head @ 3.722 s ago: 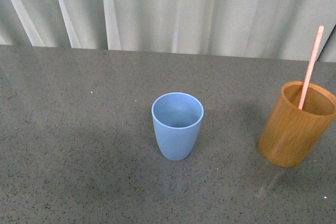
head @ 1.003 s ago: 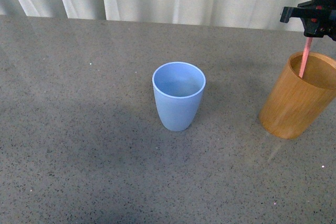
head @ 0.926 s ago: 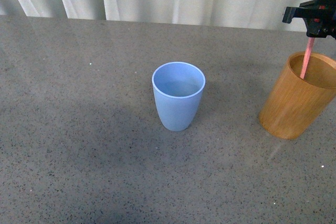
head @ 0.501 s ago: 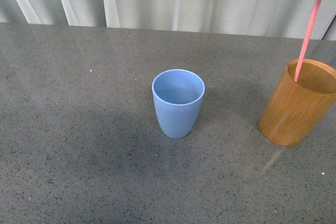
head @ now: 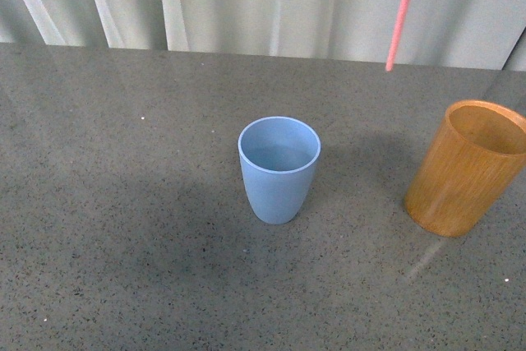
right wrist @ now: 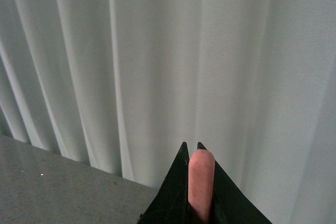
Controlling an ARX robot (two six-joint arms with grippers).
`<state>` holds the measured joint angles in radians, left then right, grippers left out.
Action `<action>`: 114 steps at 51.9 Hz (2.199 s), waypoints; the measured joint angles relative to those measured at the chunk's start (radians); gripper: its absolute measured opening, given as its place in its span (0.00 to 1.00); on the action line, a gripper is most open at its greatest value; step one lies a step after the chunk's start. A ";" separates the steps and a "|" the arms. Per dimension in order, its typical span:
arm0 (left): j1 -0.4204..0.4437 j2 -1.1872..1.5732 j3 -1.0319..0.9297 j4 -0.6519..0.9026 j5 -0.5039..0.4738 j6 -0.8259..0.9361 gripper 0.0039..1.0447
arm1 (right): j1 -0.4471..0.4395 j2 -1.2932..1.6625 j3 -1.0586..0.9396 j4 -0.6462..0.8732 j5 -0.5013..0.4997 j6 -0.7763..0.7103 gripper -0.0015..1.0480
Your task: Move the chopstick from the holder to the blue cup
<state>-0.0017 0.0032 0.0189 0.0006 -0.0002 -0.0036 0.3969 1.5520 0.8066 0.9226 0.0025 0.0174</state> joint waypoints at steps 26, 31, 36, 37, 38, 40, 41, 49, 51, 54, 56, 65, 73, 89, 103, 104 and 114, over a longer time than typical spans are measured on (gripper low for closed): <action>0.000 0.000 0.000 0.000 0.000 0.000 0.94 | 0.109 0.235 0.013 0.139 -0.019 0.086 0.01; 0.000 0.000 0.000 0.000 0.000 0.000 0.94 | 0.122 0.262 0.027 0.150 -0.021 0.089 0.01; 0.000 0.000 0.000 0.000 0.000 0.000 0.94 | 0.133 0.280 0.036 0.152 -0.021 0.090 0.01; 0.000 0.000 0.000 0.000 0.000 0.000 0.94 | 0.134 0.282 0.037 0.153 -0.021 0.090 0.01; 0.000 0.000 0.000 0.000 0.000 0.000 0.94 | 0.136 0.286 0.037 0.154 -0.021 0.090 0.01; 0.000 0.000 0.000 0.000 0.000 0.000 0.94 | 0.139 0.291 0.038 0.158 -0.022 0.090 0.01; 0.000 0.000 0.000 0.000 0.000 0.000 0.94 | 0.141 0.296 0.038 0.160 -0.023 0.090 0.01; 0.000 0.000 0.000 0.000 0.000 0.000 0.94 | 0.146 0.338 0.039 0.188 -0.022 0.088 0.01; 0.000 0.000 0.000 0.000 0.000 0.000 0.94 | 0.146 0.354 0.039 0.200 -0.022 0.084 0.01; 0.000 0.000 0.000 0.000 0.000 0.000 0.94 | 0.147 0.381 0.039 0.219 -0.022 0.077 0.01; 0.000 0.000 0.000 0.000 0.000 0.000 0.94 | 0.148 0.398 0.039 0.227 -0.021 0.074 0.01; 0.000 0.000 0.000 0.000 0.000 0.000 0.94 | 0.159 0.454 0.039 0.242 0.009 0.063 0.01; 0.000 0.000 0.000 0.000 0.000 0.000 0.94 | 0.166 0.468 0.039 0.238 0.031 0.058 0.16; 0.000 0.000 0.000 0.000 0.000 0.000 0.94 | 0.170 0.392 0.025 0.187 0.070 0.085 0.75; 0.000 0.000 0.000 0.000 0.000 0.000 0.94 | 0.148 0.210 0.002 0.035 0.201 0.086 0.90; 0.000 0.000 0.000 0.000 0.000 0.000 0.94 | 0.137 0.184 -0.005 0.000 0.232 0.089 0.90; 0.000 0.000 0.000 0.000 0.000 0.000 0.94 | -0.012 -0.051 -0.120 -0.348 0.375 0.136 0.90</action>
<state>-0.0017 0.0032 0.0189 0.0006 -0.0002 -0.0032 0.3847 1.5013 0.6865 0.5751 0.3779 0.1532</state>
